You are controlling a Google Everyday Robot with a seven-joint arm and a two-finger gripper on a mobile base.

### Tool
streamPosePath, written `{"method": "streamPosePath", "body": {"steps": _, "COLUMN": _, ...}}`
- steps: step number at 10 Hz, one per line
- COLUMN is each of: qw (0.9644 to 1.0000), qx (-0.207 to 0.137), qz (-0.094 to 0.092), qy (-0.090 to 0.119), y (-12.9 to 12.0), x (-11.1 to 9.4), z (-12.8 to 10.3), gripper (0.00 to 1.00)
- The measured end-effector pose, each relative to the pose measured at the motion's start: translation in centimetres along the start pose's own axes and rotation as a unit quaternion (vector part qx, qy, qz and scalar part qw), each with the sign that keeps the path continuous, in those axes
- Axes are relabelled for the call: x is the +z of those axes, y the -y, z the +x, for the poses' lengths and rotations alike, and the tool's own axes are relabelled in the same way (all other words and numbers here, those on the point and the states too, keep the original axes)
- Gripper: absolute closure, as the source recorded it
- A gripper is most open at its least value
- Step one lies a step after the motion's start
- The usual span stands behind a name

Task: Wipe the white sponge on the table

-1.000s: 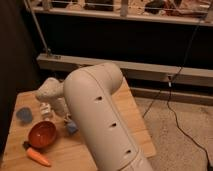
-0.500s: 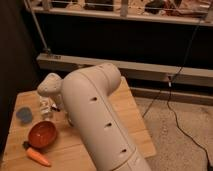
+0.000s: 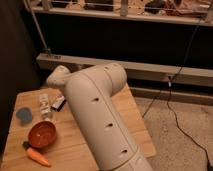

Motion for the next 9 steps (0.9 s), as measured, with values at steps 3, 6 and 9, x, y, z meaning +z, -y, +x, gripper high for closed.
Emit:
{"method": "streamPosePath", "body": {"steps": 3, "qw": 0.9991, "qx": 0.04, "qz": -0.002, "qy": -0.012, "y": 3.9, "x": 1.9, "z": 1.1, "gripper": 1.0}}
{"method": "streamPosePath", "body": {"steps": 6, "qw": 0.9958, "qx": 0.082, "qz": 0.016, "qy": -0.037, "y": 8.8, "x": 3.4, "z": 4.3, "gripper": 1.0}}
{"method": "streamPosePath", "body": {"steps": 9, "qw": 0.9896, "qx": 0.116, "qz": 0.041, "qy": -0.073, "y": 12.7, "x": 3.3, "z": 9.0, "gripper": 1.0}}
